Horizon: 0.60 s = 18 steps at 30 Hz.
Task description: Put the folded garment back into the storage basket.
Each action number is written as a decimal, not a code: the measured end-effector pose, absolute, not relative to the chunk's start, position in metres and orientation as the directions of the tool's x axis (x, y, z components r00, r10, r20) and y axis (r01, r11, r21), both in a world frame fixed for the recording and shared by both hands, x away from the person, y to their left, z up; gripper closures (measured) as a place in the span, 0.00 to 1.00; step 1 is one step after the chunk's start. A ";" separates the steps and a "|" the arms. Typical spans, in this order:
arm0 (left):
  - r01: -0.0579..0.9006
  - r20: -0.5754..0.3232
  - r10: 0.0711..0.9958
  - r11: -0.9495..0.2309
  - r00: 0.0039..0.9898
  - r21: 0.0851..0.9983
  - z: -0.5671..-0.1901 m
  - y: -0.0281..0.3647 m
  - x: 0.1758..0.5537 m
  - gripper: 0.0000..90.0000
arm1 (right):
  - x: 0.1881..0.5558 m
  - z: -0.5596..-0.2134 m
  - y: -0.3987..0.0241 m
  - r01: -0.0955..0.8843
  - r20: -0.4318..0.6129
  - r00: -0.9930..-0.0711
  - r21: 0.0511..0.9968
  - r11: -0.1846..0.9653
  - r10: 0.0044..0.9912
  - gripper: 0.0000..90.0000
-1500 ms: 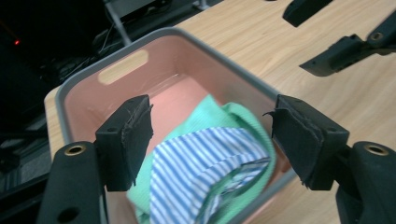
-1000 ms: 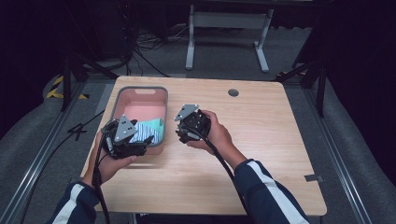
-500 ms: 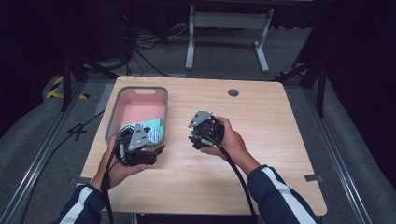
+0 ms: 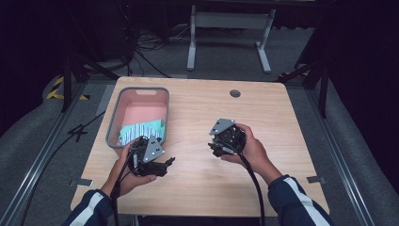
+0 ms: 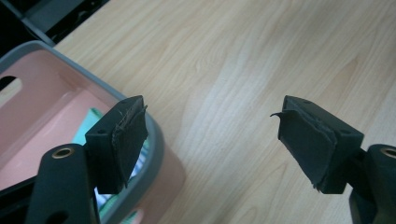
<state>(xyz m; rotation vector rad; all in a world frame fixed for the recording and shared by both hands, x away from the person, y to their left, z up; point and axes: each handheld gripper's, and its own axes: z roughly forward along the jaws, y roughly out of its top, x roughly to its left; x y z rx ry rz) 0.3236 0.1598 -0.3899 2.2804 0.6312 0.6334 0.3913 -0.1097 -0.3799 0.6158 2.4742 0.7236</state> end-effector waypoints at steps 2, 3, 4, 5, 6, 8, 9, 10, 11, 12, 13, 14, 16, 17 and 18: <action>0.255 0.267 0.573 -0.670 0.775 0.697 -0.396 0.155 0.323 0.26 | 0.390 -0.383 -0.116 0.284 -0.322 -0.778 0.586 0.759 0.540 0.37; 0.255 0.268 0.569 -0.675 0.777 0.693 -0.399 0.153 0.323 0.24 | 0.390 -0.384 -0.120 0.297 -0.319 -0.774 0.581 0.758 0.547 0.38; 0.259 0.264 0.563 -0.681 0.783 0.685 -0.401 0.152 0.323 0.24 | 0.389 -0.386 -0.122 0.297 -0.316 -0.775 0.583 0.757 0.547 0.37; 0.257 0.265 0.555 -0.689 0.789 0.678 -0.403 0.150 0.323 0.24 | 0.389 -0.388 -0.125 0.299 -0.319 -0.773 0.578 0.759 0.548 0.37; 0.257 0.264 0.549 -0.694 0.793 0.672 -0.406 0.148 0.323 0.23 | 0.388 -0.389 -0.128 0.305 -0.318 -0.770 0.578 0.757 0.553 0.37; 0.254 0.268 0.536 -0.709 0.801 0.658 -0.410 0.146 0.323 0.22 | 0.387 -0.393 -0.133 0.316 -0.324 -0.762 0.570 0.759 0.561 0.37; 0.251 0.263 0.533 -0.706 0.804 0.662 -0.413 0.144 0.324 0.22 | 0.387 -0.394 -0.136 0.320 -0.319 -0.763 0.570 0.757 0.562 0.37; 0.251 0.263 0.533 -0.706 0.804 0.662 -0.413 0.144 0.324 0.22 | 0.386 -0.396 -0.139 0.328 -0.309 -0.763 0.573 0.751 0.568 0.37; 0.251 0.264 0.526 -0.714 0.809 0.654 -0.416 0.143 0.323 0.22 | 0.386 -0.396 -0.139 0.328 -0.309 -0.763 0.573 0.751 0.568 0.37; 0.248 0.262 0.522 -0.714 0.812 0.655 -0.418 0.142 0.323 0.22 | 0.384 -0.399 -0.143 0.337 -0.291 -0.768 0.574 0.746 0.570 0.37; 0.250 0.256 0.518 -0.716 0.816 0.651 -0.420 0.142 0.324 0.22 | 0.383 -0.400 -0.145 0.339 -0.291 -0.768 0.571 0.748 0.571 0.37; 0.253 0.252 0.516 -0.718 0.819 0.648 -0.423 0.142 0.324 0.22 | 0.382 -0.403 -0.148 0.340 -0.296 -0.766 0.567 0.751 0.571 0.37; 0.257 0.246 0.513 -0.720 0.822 0.644 -0.426 0.141 0.324 0.21 | 0.381 -0.406 -0.154 0.349 -0.291 -0.762 0.568 0.746 0.578 0.37; 0.261 0.244 0.514 -0.722 0.822 0.641 -0.429 0.140 0.323 0.21 | 0.380 -0.408 -0.157 0.357 -0.283 -0.762 0.566 0.743 0.582 0.37; 0.271 0.244 0.520 -0.724 0.819 0.634 -0.432 0.140 0.323 0.21 | 0.379 -0.410 -0.160 0.357 -0.280 -0.763 0.570 0.740 0.583 0.37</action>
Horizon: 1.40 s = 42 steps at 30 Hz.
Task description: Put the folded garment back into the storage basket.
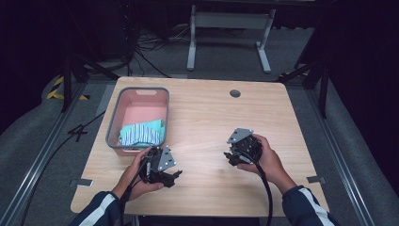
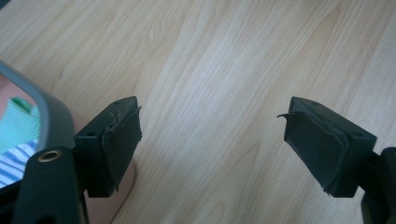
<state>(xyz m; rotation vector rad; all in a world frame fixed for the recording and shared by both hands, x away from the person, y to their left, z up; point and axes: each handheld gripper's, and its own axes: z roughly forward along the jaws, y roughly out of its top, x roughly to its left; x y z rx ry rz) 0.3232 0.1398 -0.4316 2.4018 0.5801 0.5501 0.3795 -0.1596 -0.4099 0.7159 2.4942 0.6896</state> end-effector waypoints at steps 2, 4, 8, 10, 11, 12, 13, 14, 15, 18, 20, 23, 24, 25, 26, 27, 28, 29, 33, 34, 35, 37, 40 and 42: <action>0.273 0.241 0.519 -0.725 0.820 0.632 -0.436 0.140 0.323 0.21 | 0.376 -0.413 -0.165 0.359 -0.269 -0.764 0.578 0.733 0.586 0.37; 0.275 0.240 0.513 -0.732 0.824 0.623 -0.439 0.140 0.322 0.21 | 0.374 -0.416 -0.170 0.361 -0.260 -0.766 0.583 0.728 0.587 0.37; 0.295 0.226 0.521 -0.732 0.823 0.615 -0.447 0.141 0.323 0.21 | 0.366 -0.423 -0.183 0.370 -0.253 -0.755 0.597 0.712 0.605 0.36; 0.293 0.222 0.515 -0.735 0.828 0.612 -0.448 0.141 0.324 0.21 | 0.365 -0.425 -0.187 0.374 -0.245 -0.756 0.600 0.707 0.607 0.36; 0.297 0.215 0.513 -0.736 0.831 0.608 -0.450 0.142 0.324 0.21 | 0.364 -0.427 -0.190 0.375 -0.241 -0.755 0.605 0.703 0.610 0.36; 0.306 0.203 0.517 -0.731 0.832 0.610 -0.451 0.143 0.324 0.21 | 0.361 -0.432 -0.198 0.385 -0.241 -0.747 0.603 0.699 0.619 0.36; 0.304 0.199 0.510 -0.736 0.837 0.605 -0.453 0.144 0.323 0.21 | 0.359 -0.434 -0.201 0.391 -0.240 -0.743 0.603 0.696 0.625 0.36; 0.302 0.201 0.507 -0.738 0.838 0.603 -0.454 0.145 0.323 0.21 | 0.358 -0.436 -0.205 0.394 -0.242 -0.737 0.605 0.692 0.631 0.35; 0.305 0.190 0.505 -0.735 0.842 0.605 -0.456 0.146 0.323 0.20 | 0.357 -0.439 -0.209 0.400 -0.237 -0.733 0.608 0.685 0.638 0.35; 0.310 0.173 0.503 -0.731 0.847 0.608 -0.459 0.148 0.325 0.20 | 0.352 -0.446 -0.220 0.419 -0.219 -0.720 0.619 0.665 0.658 0.34; 0.310 0.169 0.501 -0.731 0.849 0.608 -0.460 0.149 0.325 0.20 | 0.351 -0.448 -0.225 0.418 -0.217 -0.720 0.622 0.662 0.659 0.34; 0.298 0.166 0.480 -0.742 0.862 0.601 -0.464 0.151 0.327 0.20 | 0.347 -0.455 -0.238 0.433 -0.200 -0.707 0.635 0.639 0.678 0.33; 0.296 0.164 0.473 -0.747 0.865 0.595 -0.466 0.152 0.327 0.19 | 0.346 -0.457 -0.241 0.442 -0.191 -0.702 0.639 0.630 0.686 0.33; 0.293 0.153 0.464 -0.749 0.873 0.594 -0.468 0.154 0.327 0.19 | 0.345 -0.458 -0.245 0.453 -0.177 -0.696 0.643 0.617 0.696 0.35; 0.287 0.142 0.456 -0.742 0.879 0.606 -0.469 0.156 0.328 0.19 | 0.344 -0.461 -0.249 0.460 -0.168 -0.695 0.644 0.611 0.700 0.35; 0.294 0.125 0.460 -0.730 0.879 0.617 -0.471 0.158 0.328 0.19 | 0.343 -0.463 -0.252 0.468 -0.165 -0.689 0.642 0.607 0.705 0.35; 0.295 0.116 0.456 -0.728 0.883 0.619 -0.471 0.160 0.328 0.19 | 0.342 -0.465 -0.255 0.473 -0.161 -0.687 0.641 0.605 0.709 0.35; 0.294 0.108 0.455 -0.721 0.884 0.628 -0.472 0.162 0.329 0.19 | 0.340 -0.468 -0.258 0.477 -0.155 -0.685 0.642 0.600 0.712 0.36; 0.332 0.059 0.479 -0.687 0.876 0.646 -0.475 0.166 0.331 0.18 | 0.332 -0.472 -0.270 0.496 -0.130 -0.657 0.667 0.556 0.743 0.36; 0.340 0.045 0.482 -0.678 0.875 0.652 -0.477 0.167 0.332 0.17 | 0.330 -0.474 -0.274 0.497 -0.120 -0.652 0.679 0.541 0.749 0.35; 0.352 0.025 0.487 -0.664 0.873 0.659 -0.478 0.169 0.333 0.17 | 0.328 -0.475 -0.277 0.501 -0.105 -0.648 0.687 0.526 0.754 0.35; 0.376 -0.017 0.496 -0.636 0.868 0.674 -0.481 0.172 0.335 0.17 | 0.325 -0.477 -0.282 0.506 -0.092 -0.637 0.699 0.506 0.765 0.31; 0.367 -0.016 0.491 -0.627 0.871 0.687 -0.483 0.174 0.335 0.15 | 0.323 -0.478 -0.286 0.513 -0.089 -0.624 0.703 0.493 0.776 0.29; 0.367 -0.015 0.491 -0.629 0.871 0.685 -0.483 0.174 0.335 0.15 | 0.321 -0.478 -0.292 0.524 -0.067 -0.623 0.704 0.479 0.779 0.28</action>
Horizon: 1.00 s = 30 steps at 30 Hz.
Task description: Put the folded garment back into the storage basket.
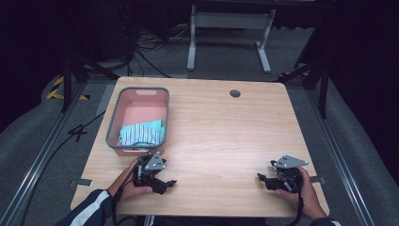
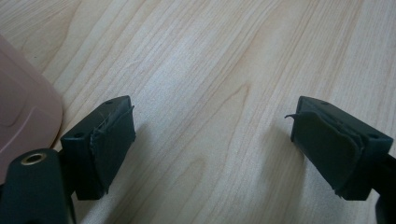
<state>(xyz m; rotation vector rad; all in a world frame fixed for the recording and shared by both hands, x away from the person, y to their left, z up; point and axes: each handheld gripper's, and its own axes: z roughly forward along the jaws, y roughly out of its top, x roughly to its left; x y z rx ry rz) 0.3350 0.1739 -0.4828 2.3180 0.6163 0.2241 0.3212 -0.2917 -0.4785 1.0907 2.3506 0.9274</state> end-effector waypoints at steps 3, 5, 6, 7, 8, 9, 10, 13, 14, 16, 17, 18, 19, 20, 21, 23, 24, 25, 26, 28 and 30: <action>0.368 -0.015 0.491 -0.632 0.871 0.682 -0.483 0.173 0.335 0.14 | 0.320 -0.486 -0.300 0.542 0.012 -0.598 0.742 0.393 0.802 0.26; 0.371 -0.017 0.494 -0.630 0.870 0.682 -0.483 0.172 0.335 0.14 | 0.319 -0.486 -0.301 0.540 0.008 -0.598 0.743 0.396 0.801 0.25; 0.368 -0.016 0.491 -0.631 0.871 0.683 -0.483 0.172 0.335 0.14 | 0.319 -0.486 -0.301 0.541 0.005 -0.594 0.742 0.395 0.805 0.24; 0.372 -0.018 0.494 -0.630 0.870 0.682 -0.483 0.172 0.335 0.14 | 0.319 -0.486 -0.301 0.543 0.004 -0.591 0.742 0.394 0.807 0.23; 0.372 -0.019 0.494 -0.629 0.869 0.682 -0.483 0.172 0.335 0.14 | 0.319 -0.486 -0.301 0.543 0.004 -0.591 0.742 0.394 0.807 0.23; 0.372 -0.019 0.494 -0.629 0.869 0.683 -0.483 0.172 0.335 0.13 | 0.319 -0.486 -0.301 0.543 0.004 -0.591 0.741 0.394 0.807 0.23; 0.369 -0.017 0.491 -0.630 0.871 0.684 -0.483 0.172 0.335 0.13 | 0.319 -0.486 -0.301 0.544 0.005 -0.590 0.741 0.393 0.807 0.23; 0.366 -0.017 0.486 -0.634 0.874 0.681 -0.483 0.171 0.336 0.12 | 0.319 -0.486 -0.301 0.545 0.007 -0.590 0.741 0.392 0.808 0.23; 0.366 -0.018 0.486 -0.634 0.874 0.682 -0.483 0.171 0.337 0.12 | 0.320 -0.486 -0.301 0.545 0.006 -0.588 0.741 0.391 0.809 0.22; 0.365 -0.017 0.485 -0.634 0.874 0.681 -0.483 0.171 0.337 0.12 | 0.320 -0.486 -0.301 0.550 0.007 -0.583 0.740 0.388 0.813 0.20; 0.365 -0.017 0.485 -0.634 0.874 0.682 -0.483 0.171 0.337 0.12 | 0.320 -0.486 -0.301 0.550 0.005 -0.583 0.739 0.390 0.813 0.20; 0.366 -0.017 0.486 -0.634 0.874 0.682 -0.483 0.171 0.336 0.12 | 0.320 -0.486 -0.301 0.550 0.005 -0.583 0.739 0.390 0.813 0.20; 0.365 -0.017 0.486 -0.634 0.874 0.682 -0.483 0.171 0.337 0.12 | 0.320 -0.486 -0.301 0.550 0.005 -0.582 0.739 0.390 0.813 0.20; 0.366 -0.018 0.486 -0.633 0.874 0.682 -0.483 0.171 0.336 0.12 | 0.320 -0.486 -0.301 0.552 0.005 -0.581 0.737 0.390 0.814 0.19; 0.366 -0.018 0.486 -0.633 0.874 0.682 -0.483 0.171 0.336 0.12 | 0.321 -0.487 -0.301 0.552 0.004 -0.580 0.737 0.390 0.814 0.19; 0.366 -0.018 0.486 -0.633 0.874 0.682 -0.483 0.171 0.336 0.12 | 0.321 -0.486 -0.301 0.552 0.004 -0.580 0.737 0.390 0.814 0.19; 0.366 -0.017 0.486 -0.634 0.874 0.681 -0.483 0.171 0.337 0.12 | 0.321 -0.487 -0.301 0.552 0.004 -0.580 0.736 0.390 0.814 0.19; 0.366 -0.018 0.486 -0.634 0.874 0.681 -0.483 0.171 0.336 0.12 | 0.321 -0.487 -0.301 0.552 0.004 -0.580 0.737 0.390 0.814 0.19; 0.366 -0.017 0.486 -0.634 0.874 0.681 -0.483 0.171 0.336 0.12 | 0.321 -0.487 -0.301 0.552 0.004 -0.580 0.737 0.390 0.814 0.19; 0.367 -0.017 0.487 -0.633 0.873 0.682 -0.483 0.171 0.336 0.12 | 0.321 -0.487 -0.301 0.552 0.003 -0.580 0.737 0.391 0.814 0.19; 0.367 -0.017 0.487 -0.633 0.873 0.681 -0.483 0.171 0.336 0.12 | 0.321 -0.487 -0.301 0.552 0.004 -0.580 0.737 0.390 0.814 0.19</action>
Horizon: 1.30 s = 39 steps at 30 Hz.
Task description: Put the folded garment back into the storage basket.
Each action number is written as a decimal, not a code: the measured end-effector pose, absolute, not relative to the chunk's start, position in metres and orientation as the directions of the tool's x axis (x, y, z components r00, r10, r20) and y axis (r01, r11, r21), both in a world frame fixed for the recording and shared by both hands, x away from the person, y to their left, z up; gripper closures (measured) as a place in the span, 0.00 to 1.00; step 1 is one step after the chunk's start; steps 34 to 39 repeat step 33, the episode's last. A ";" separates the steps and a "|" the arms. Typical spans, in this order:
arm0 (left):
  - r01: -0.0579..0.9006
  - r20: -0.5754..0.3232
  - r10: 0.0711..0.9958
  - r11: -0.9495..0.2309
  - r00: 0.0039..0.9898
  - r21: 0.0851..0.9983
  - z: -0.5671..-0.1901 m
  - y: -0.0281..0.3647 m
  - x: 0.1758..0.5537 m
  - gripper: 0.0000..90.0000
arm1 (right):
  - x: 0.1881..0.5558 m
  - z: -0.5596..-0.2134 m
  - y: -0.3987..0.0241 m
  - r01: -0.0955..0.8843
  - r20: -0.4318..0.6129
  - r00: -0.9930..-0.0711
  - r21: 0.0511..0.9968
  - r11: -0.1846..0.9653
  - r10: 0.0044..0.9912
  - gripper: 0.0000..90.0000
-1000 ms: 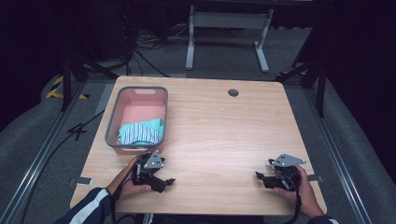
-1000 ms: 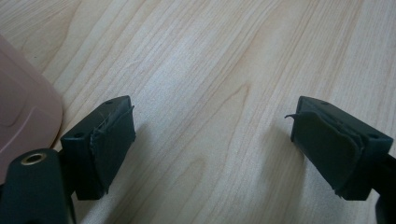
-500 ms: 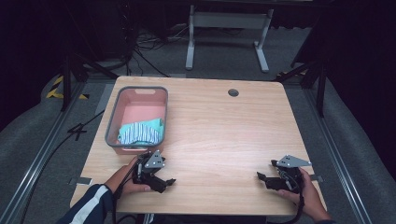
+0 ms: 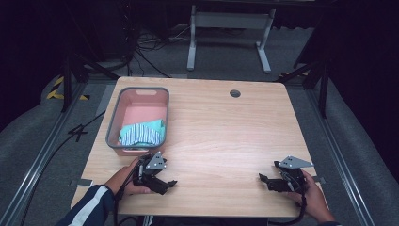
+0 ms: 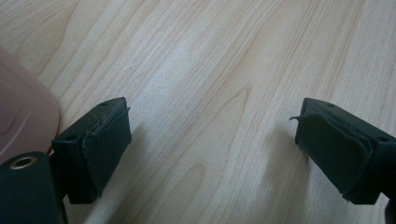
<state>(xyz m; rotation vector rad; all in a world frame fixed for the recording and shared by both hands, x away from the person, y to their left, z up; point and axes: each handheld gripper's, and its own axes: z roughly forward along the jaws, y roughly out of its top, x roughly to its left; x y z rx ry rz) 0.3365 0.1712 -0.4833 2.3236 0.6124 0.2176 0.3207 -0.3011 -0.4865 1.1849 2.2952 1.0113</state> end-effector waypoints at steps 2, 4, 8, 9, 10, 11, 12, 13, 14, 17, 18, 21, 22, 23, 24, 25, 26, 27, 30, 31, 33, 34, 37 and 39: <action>0.367 -0.018 0.487 -0.633 0.873 0.682 -0.483 0.171 0.336 0.12 | 0.321 -0.487 -0.301 0.552 0.004 -0.581 0.737 0.390 0.814 0.19; 0.367 -0.018 0.487 -0.633 0.873 0.681 -0.483 0.171 0.337 0.12 | 0.321 -0.487 -0.301 0.553 0.004 -0.579 0.736 0.390 0.815 0.18; 0.367 -0.018 0.487 -0.633 0.873 0.681 -0.483 0.171 0.336 0.12 | 0.321 -0.487 -0.301 0.558 0.005 -0.574 0.735 0.386 0.819 0.17; 0.367 -0.018 0.486 -0.634 0.874 0.681 -0.483 0.171 0.337 0.12 | 0.321 -0.487 -0.301 0.558 0.005 -0.573 0.735 0.386 0.819 0.17; 0.367 -0.018 0.487 -0.633 0.873 0.681 -0.483 0.171 0.337 0.12 | 0.321 -0.487 -0.301 0.558 0.005 -0.573 0.735 0.386 0.819 0.16; 0.367 -0.018 0.486 -0.634 0.874 0.681 -0.483 0.171 0.337 0.12 | 0.321 -0.487 -0.301 0.558 0.005 -0.573 0.735 0.386 0.819 0.16; 0.367 -0.018 0.487 -0.633 0.873 0.681 -0.483 0.171 0.336 0.12 | 0.321 -0.487 -0.301 0.558 0.005 -0.573 0.735 0.386 0.819 0.16; 0.367 -0.018 0.487 -0.633 0.873 0.681 -0.483 0.171 0.336 0.12 | 0.321 -0.487 -0.301 0.558 0.005 -0.573 0.735 0.386 0.819 0.16; 0.367 -0.017 0.487 -0.634 0.873 0.681 -0.483 0.171 0.337 0.12 | 0.321 -0.487 -0.301 0.558 0.005 -0.573 0.735 0.386 0.819 0.16; 0.367 -0.018 0.487 -0.634 0.873 0.681 -0.483 0.171 0.337 0.12 | 0.321 -0.487 -0.301 0.558 0.005 -0.573 0.734 0.386 0.820 0.16; 0.367 -0.018 0.487 -0.634 0.873 0.681 -0.483 0.171 0.337 0.12 | 0.321 -0.487 -0.301 0.558 0.005 -0.573 0.734 0.386 0.820 0.16; 0.367 -0.018 0.487 -0.633 0.873 0.682 -0.483 0.171 0.337 0.12 | 0.321 -0.487 -0.301 0.558 0.005 -0.573 0.734 0.386 0.820 0.16; 0.367 -0.018 0.487 -0.633 0.873 0.681 -0.483 0.171 0.337 0.12 | 0.321 -0.487 -0.301 0.558 0.005 -0.573 0.734 0.386 0.820 0.16; 0.367 -0.018 0.487 -0.633 0.873 0.682 -0.483 0.171 0.337 0.12 | 0.321 -0.487 -0.301 0.558 0.005 -0.573 0.735 0.386 0.819 0.16; 0.367 -0.018 0.487 -0.633 0.873 0.682 -0.483 0.171 0.337 0.12 | 0.321 -0.487 -0.301 0.558 0.005 -0.573 0.735 0.386 0.819 0.16; 0.367 -0.018 0.487 -0.634 0.873 0.681 -0.483 0.171 0.337 0.12 | 0.321 -0.487 -0.301 0.559 0.005 -0.573 0.734 0.386 0.820 0.16; 0.368 -0.018 0.487 -0.634 0.873 0.681 -0.483 0.171 0.337 0.11 | 0.321 -0.487 -0.301 0.558 0.005 -0.573 0.734 0.386 0.819 0.16; 0.367 -0.015 0.489 -0.635 0.872 0.680 -0.483 0.171 0.337 0.11 | 0.321 -0.487 -0.301 0.559 0.005 -0.573 0.734 0.386 0.820 0.16; 0.371 -0.015 0.494 -0.632 0.869 0.681 -0.483 0.170 0.337 0.11 | 0.321 -0.487 -0.301 0.558 0.005 -0.573 0.734 0.386 0.820 0.16; 0.371 -0.016 0.494 -0.631 0.869 0.681 -0.483 0.170 0.337 0.11 | 0.321 -0.487 -0.301 0.559 0.005 -0.573 0.734 0.386 0.820 0.16; 0.372 -0.016 0.496 -0.631 0.868 0.681 -0.483 0.170 0.337 0.11 | 0.321 -0.487 -0.301 0.558 0.005 -0.573 0.734 0.386 0.819 0.16; 0.372 -0.016 0.496 -0.631 0.868 0.681 -0.483 0.170 0.337 0.11 | 0.321 -0.487 -0.301 0.558 0.005 -0.573 0.734 0.386 0.819 0.16; 0.372 -0.016 0.496 -0.631 0.868 0.681 -0.483 0.170 0.337 0.11 | 0.321 -0.487 -0.301 0.558 0.005 -0.573 0.734 0.386 0.819 0.16; 0.372 -0.016 0.496 -0.631 0.868 0.681 -0.483 0.170 0.337 0.11 | 0.321 -0.487 -0.301 0.558 0.005 -0.573 0.734 0.386 0.819 0.16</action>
